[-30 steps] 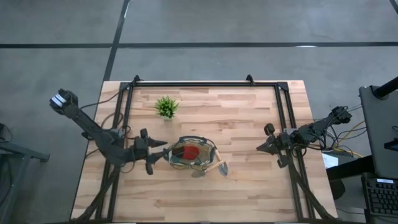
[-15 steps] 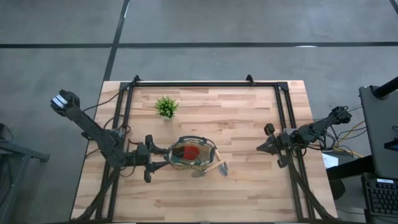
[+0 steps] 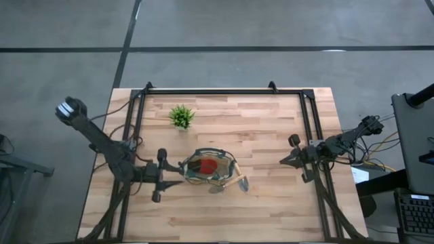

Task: Pick & Place Garden tools in Gardening bag
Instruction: Put the left brown trowel into the gardening bag

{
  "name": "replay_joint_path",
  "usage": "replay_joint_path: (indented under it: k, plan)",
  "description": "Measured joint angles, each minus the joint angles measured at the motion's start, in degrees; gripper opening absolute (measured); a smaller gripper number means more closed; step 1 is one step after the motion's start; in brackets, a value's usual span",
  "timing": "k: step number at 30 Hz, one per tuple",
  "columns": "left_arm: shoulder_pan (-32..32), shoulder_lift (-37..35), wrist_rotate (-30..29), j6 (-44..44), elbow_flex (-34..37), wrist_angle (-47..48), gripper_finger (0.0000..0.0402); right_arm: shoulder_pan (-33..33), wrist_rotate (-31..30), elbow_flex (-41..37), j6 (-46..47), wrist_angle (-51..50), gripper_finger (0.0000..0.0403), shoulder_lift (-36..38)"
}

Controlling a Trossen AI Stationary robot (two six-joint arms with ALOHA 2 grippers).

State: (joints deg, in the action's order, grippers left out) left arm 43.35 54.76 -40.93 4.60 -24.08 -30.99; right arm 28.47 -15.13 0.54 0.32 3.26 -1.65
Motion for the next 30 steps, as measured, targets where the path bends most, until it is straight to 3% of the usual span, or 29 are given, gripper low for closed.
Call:
replay_joint_path:
  k: [7,13,17,25,30]
  plan:
    - [-0.4,-9.8,7.7,0.2,6.0,3.5,0.0148,0.0,0.1,0.0,0.2,3.4,0.0008,0.0]
    - [-0.5,-20.5,9.0,-0.1,18.1,-5.6,0.0132,0.0,0.1,0.0,4.6,4.3,0.0008,0.0]
    - [-0.5,-27.3,11.2,0.4,22.7,-6.0,0.0126,0.0,0.1,0.0,9.1,4.3,0.0008,-0.1]
    - [-0.6,-38.4,15.4,-5.0,23.5,0.6,0.0124,0.0,-0.1,0.0,8.5,5.1,0.0008,-0.1]
    - [-0.6,-47.7,16.6,-5.0,23.6,10.7,0.0123,0.0,0.3,0.0,12.7,5.6,0.0008,-1.4]
